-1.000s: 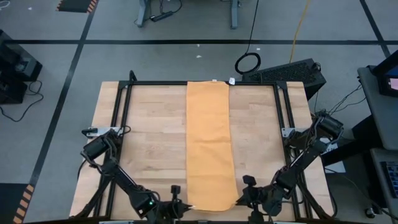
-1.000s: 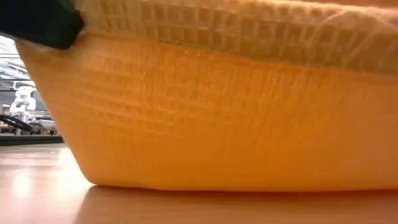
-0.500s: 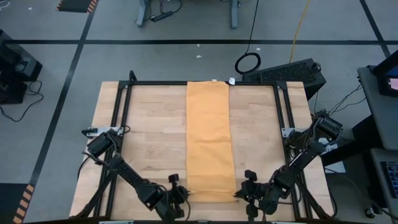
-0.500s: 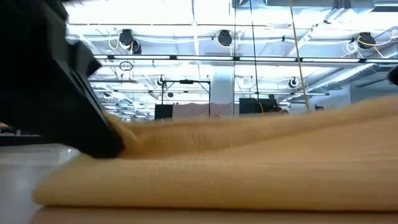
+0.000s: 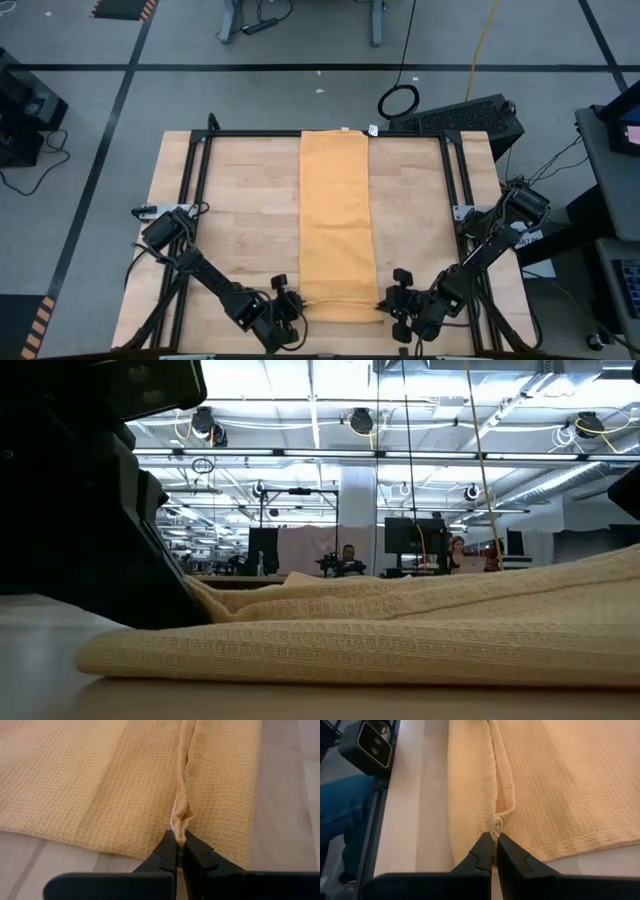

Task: Roll towel
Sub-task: Roll the yellow towel

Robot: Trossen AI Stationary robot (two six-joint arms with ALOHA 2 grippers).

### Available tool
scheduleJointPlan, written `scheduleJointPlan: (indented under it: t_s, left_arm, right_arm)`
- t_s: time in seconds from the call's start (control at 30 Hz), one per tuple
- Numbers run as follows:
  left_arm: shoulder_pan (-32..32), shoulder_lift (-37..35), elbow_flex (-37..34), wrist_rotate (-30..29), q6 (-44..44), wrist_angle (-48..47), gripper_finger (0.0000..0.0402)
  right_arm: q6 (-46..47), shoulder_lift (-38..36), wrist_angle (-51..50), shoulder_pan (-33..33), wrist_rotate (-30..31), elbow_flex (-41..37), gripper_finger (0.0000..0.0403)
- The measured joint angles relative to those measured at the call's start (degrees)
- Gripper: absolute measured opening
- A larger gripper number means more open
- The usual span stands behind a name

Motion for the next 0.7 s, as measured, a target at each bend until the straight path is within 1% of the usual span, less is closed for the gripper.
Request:
scheduleJointPlan:
  t_s: [0.13, 0.33, 0.57, 0.7]
  left_arm:
    - [0.0, 0.0, 0.0, 0.2, 0.0, 0.7, 0.0014]
    - [0.0, 0.0, 0.0, 0.5, -0.5, 0.8, 0.0015]
    - [0.0, 0.0, 0.0, 0.5, -1.5, 0.8, 0.0015]
    - [-0.3, 0.0, 0.1, -1.1, -1.6, 1.0, 0.0015]
  right_arm:
    - [-0.1, 0.0, -0.5, 0.0, 0.4, 0.0, 0.0013]
    - [-0.2, 0.0, -1.1, 0.0, 4.5, 0.0, 0.0049]
    - [-2.7, 0.0, -1.2, 0.1, 4.6, 0.0, 0.0104]
    - [-4.7, 0.0, -1.2, 0.2, 4.2, 0.0, 0.012]
